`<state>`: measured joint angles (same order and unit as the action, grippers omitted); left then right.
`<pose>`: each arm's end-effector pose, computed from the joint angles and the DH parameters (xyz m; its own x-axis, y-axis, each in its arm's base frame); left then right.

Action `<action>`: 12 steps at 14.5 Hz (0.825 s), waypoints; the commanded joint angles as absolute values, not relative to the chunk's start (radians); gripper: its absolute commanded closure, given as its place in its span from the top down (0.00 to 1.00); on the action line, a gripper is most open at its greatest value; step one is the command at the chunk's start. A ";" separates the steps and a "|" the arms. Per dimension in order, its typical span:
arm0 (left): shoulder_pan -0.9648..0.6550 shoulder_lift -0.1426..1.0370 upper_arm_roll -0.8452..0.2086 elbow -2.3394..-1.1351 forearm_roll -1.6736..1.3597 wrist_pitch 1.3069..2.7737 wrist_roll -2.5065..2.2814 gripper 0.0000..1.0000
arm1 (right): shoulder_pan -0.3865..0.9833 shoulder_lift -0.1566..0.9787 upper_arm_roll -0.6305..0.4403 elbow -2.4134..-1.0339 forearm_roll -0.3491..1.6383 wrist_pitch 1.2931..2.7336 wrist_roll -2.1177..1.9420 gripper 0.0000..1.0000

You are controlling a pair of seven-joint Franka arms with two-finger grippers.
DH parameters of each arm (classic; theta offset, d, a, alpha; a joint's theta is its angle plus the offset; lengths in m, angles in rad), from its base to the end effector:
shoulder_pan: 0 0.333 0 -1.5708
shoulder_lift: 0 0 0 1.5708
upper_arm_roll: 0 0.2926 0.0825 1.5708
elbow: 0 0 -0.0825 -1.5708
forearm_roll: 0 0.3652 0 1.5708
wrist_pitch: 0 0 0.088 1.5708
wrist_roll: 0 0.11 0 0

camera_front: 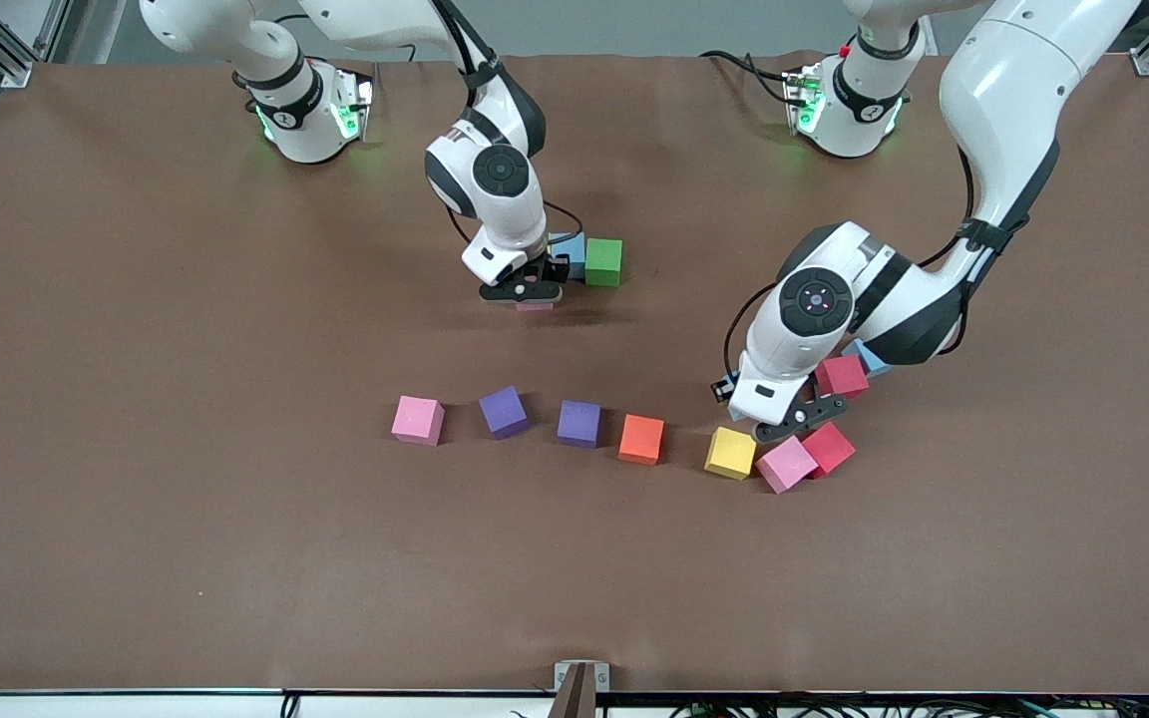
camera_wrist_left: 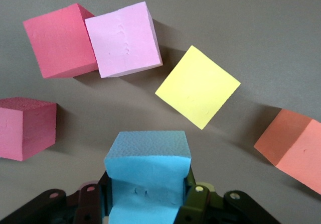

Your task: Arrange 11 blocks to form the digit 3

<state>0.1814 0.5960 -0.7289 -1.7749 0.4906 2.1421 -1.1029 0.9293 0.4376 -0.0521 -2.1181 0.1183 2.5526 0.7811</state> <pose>0.5591 -0.2738 0.2757 0.9392 0.3433 -0.0094 0.3426 -0.9384 -0.0453 0.3575 0.4272 0.1944 0.9994 0.0030 -0.0331 0.0020 -0.9996 -0.0283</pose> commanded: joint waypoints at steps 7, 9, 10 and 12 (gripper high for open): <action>0.187 0.595 -0.736 -1.764 0.476 2.125 -1.109 0.33 | 0.948 0.426 -0.052 -2.160 0.143 2.572 0.807 0.02; 0.186 0.595 -0.736 -1.764 0.476 2.125 -1.109 0.33 | 0.951 0.426 -0.052 -2.158 0.143 2.572 0.807 0.02; 0.186 0.595 -0.736 -1.764 0.476 2.125 -1.109 0.33 | 0.950 0.426 -0.052 -2.158 0.143 2.574 0.807 0.02; 0.186 0.595 -0.736 -1.764 0.477 2.125 -1.109 0.33 | 0.950 0.428 -0.052 -2.158 0.143 2.591 0.813 0.02</action>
<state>0.1822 0.5960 -0.7288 -1.7749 0.4906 2.1421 -1.1030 0.9298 0.4373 -0.0518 -2.1198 0.1184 2.5585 0.7950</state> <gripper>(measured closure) 0.467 0.432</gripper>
